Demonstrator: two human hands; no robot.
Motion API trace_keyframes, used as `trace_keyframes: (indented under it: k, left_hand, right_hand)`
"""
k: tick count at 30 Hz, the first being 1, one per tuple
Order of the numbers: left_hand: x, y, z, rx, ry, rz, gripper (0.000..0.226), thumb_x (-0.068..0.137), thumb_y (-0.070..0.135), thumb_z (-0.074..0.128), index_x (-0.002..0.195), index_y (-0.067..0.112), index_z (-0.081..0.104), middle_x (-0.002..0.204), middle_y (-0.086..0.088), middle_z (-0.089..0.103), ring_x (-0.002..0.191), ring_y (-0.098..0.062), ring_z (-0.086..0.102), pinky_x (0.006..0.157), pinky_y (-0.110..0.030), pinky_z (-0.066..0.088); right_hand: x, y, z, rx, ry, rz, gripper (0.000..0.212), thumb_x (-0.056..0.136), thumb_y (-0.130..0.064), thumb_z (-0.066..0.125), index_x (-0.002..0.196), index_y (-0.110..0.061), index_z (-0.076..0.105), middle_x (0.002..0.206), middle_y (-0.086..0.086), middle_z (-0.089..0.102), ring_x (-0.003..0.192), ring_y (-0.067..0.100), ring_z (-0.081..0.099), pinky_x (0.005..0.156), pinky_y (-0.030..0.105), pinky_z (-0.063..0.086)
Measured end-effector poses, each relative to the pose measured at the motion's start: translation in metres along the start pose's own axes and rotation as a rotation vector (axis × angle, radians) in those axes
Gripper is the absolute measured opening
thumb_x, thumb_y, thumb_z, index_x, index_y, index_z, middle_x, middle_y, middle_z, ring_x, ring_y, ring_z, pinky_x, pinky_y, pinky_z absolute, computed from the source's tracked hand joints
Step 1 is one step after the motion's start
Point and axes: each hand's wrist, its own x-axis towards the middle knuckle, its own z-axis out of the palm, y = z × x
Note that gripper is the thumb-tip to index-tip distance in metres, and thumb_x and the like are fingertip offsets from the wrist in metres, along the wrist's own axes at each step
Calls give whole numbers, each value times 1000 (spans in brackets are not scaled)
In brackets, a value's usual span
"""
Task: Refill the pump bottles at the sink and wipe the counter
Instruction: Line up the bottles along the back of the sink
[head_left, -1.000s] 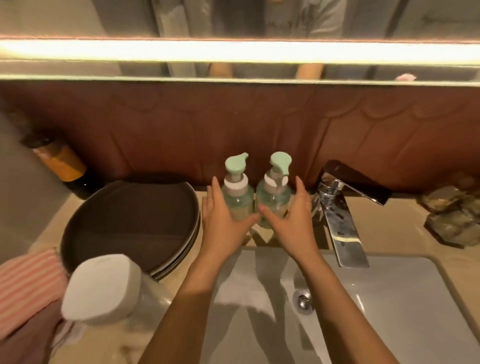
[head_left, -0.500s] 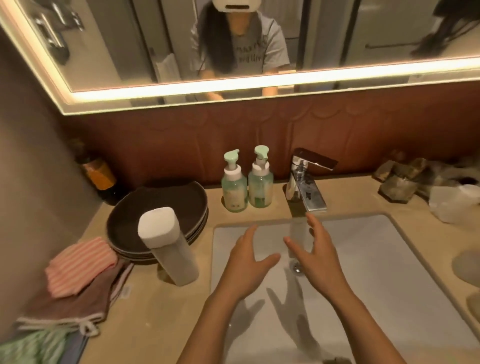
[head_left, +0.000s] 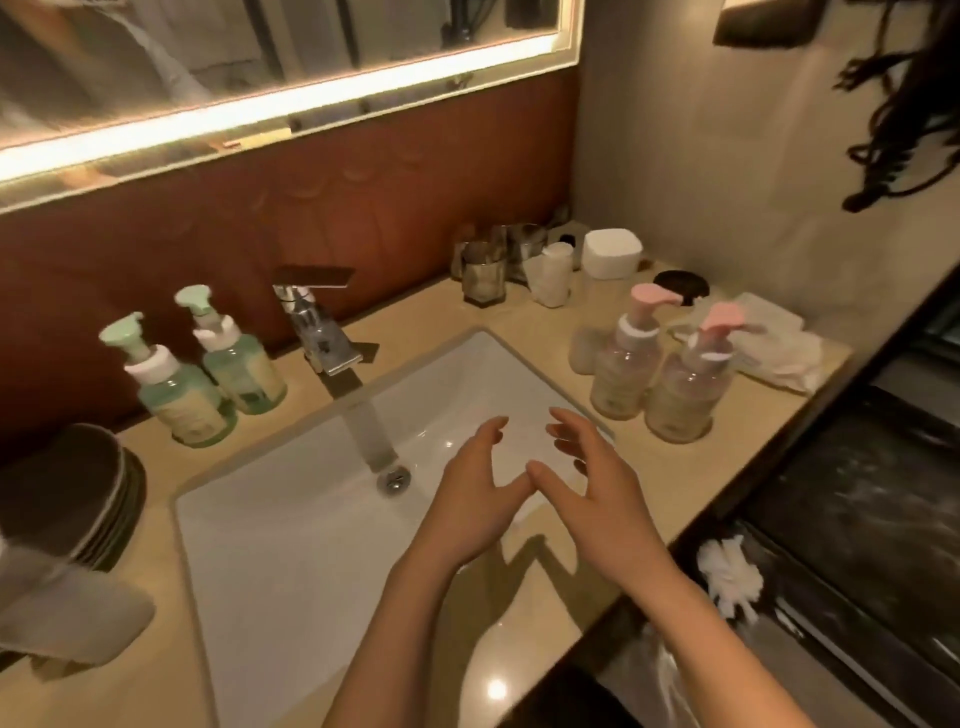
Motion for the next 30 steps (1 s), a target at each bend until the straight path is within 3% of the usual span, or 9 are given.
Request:
trace_keyframes:
  k: [3, 6, 8, 10, 13, 17, 21, 26, 30]
  left_hand:
    - [16, 26, 31, -5, -65, 35, 67, 87, 41, 60, 144, 30, 26, 145, 5, 38, 130, -12, 38, 94, -22, 31]
    - [38, 50, 53, -32, -83, 56, 71, 86, 38, 63, 145, 29, 24, 145, 4, 39, 130, -13, 39, 93, -21, 32]
    - [55, 67, 64, -43, -72, 89, 68, 87, 33, 63, 143, 27, 26, 140, 9, 42, 125, -6, 41, 89, -12, 32]
    - [74, 85, 79, -83, -40, 123, 55, 88, 27, 63, 133, 34, 32, 118, 25, 45, 102, 11, 45, 74, 4, 31]
    - [103, 104, 101, -132, 76, 132, 42, 91, 20, 59, 112, 42, 30, 95, 39, 33, 81, 20, 41, 64, 9, 29]
    - [135, 113, 127, -152, 240, 113, 39, 90, 28, 61, 107, 53, 36, 103, 35, 46, 92, 16, 47, 72, 0, 32]
    - [155, 108, 138, -118, 310, 75, 43, 84, 20, 67, 97, 54, 44, 115, 20, 56, 103, 0, 52, 88, -21, 42]
    - [167, 98, 139, -123, 292, 27, 36, 82, 22, 69, 114, 31, 55, 114, 15, 61, 99, -2, 56, 83, -19, 47]
    - [162, 95, 134, -98, 291, 46, 40, 80, 22, 71, 114, 33, 53, 111, 16, 61, 97, -2, 54, 75, -14, 40]
  right_hand:
    - [-1, 13, -49, 21, 92, 28, 37, 88, -27, 62, 120, -41, 50, 113, -20, 57, 111, -4, 51, 94, 30, 47]
    - [9, 28, -94, -88, 207, 18, 15, 88, -26, 63, 102, -32, 64, 96, -20, 64, 97, -7, 56, 86, 23, 47]
    - [20, 38, -119, -123, 271, 22, 3, 88, -24, 64, 87, -25, 66, 84, -14, 66, 86, -4, 58, 76, 20, 43]
    - [34, 50, -140, -141, 309, 39, 8, 86, -25, 64, 80, -20, 65, 78, -9, 65, 80, 3, 59, 72, 27, 45]
    - [56, 67, -158, -161, 343, 45, 14, 82, -33, 64, 88, -21, 58, 89, -12, 60, 91, 13, 56, 78, 33, 47]
    - [83, 86, -169, -180, 316, 59, 42, 76, -38, 70, 111, -29, 49, 109, -18, 50, 112, 12, 45, 93, 37, 44]
    - [104, 97, -172, -228, 207, 18, 65, 73, -51, 67, 130, -26, 45, 129, -12, 49, 123, 12, 41, 102, 35, 37]
    - [117, 102, -170, -208, 186, 26, 57, 73, -44, 70, 124, -25, 54, 121, -8, 58, 117, 17, 49, 96, 37, 41]
    - [117, 101, -164, -171, 285, 34, 52, 69, -34, 78, 115, -22, 59, 110, -7, 59, 109, 16, 51, 83, 25, 35]
